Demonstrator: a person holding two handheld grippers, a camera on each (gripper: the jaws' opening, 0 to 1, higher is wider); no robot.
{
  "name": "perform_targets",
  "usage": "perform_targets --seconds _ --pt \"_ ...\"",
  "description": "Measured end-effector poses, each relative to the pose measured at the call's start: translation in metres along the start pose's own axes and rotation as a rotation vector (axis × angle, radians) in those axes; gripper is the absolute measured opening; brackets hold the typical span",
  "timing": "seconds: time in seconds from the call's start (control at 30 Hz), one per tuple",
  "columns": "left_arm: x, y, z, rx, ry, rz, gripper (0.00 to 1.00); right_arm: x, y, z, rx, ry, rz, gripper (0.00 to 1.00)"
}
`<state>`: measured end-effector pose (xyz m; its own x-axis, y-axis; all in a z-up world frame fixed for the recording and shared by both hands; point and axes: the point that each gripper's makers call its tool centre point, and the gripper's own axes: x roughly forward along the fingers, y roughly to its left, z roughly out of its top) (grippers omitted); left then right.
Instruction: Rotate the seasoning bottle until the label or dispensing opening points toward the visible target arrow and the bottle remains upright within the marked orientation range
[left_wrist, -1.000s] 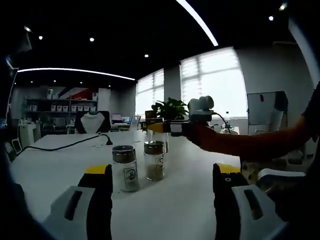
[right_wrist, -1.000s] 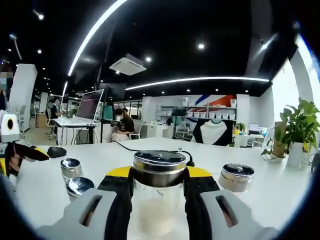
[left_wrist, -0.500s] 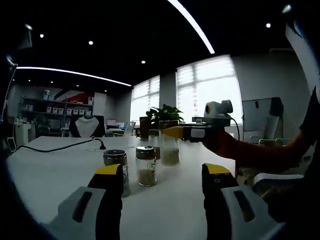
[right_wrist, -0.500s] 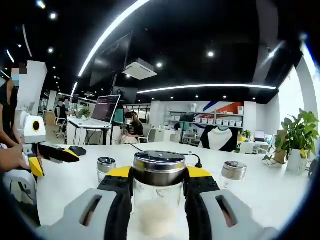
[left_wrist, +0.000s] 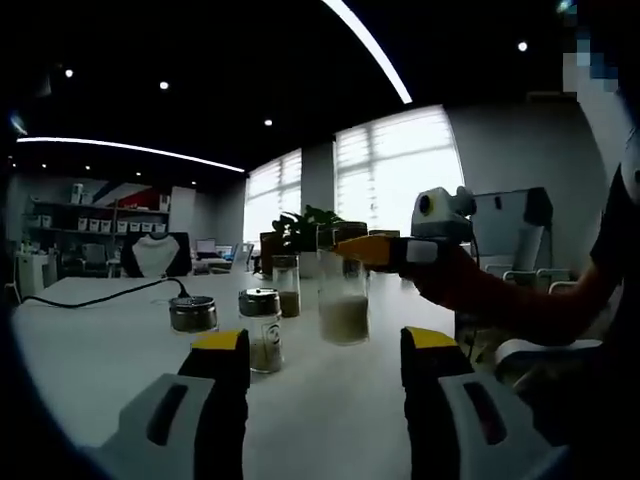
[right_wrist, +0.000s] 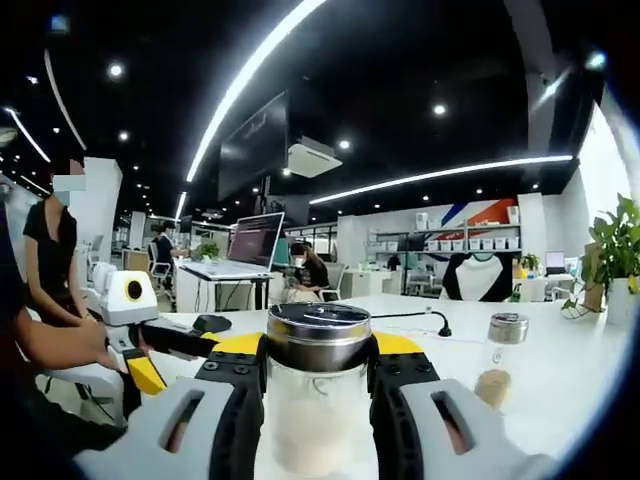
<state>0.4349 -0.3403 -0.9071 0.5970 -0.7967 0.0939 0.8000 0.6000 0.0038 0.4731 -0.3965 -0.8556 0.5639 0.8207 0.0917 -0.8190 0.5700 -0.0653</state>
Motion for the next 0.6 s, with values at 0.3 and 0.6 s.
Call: perform_targets --seconds 0.3,0.6 --pt "0.009 -0.016 -0.006 0.054 0.048 -0.045 0.6 0.001 0.033 -0.004 0.043 -0.005 0.133 0.37" --pt "0.01 -0.026 -0.002 0.018 0.025 -0.094 0.61 -0.003 0.066 0.005 0.065 -0.037 0.273 0.37"
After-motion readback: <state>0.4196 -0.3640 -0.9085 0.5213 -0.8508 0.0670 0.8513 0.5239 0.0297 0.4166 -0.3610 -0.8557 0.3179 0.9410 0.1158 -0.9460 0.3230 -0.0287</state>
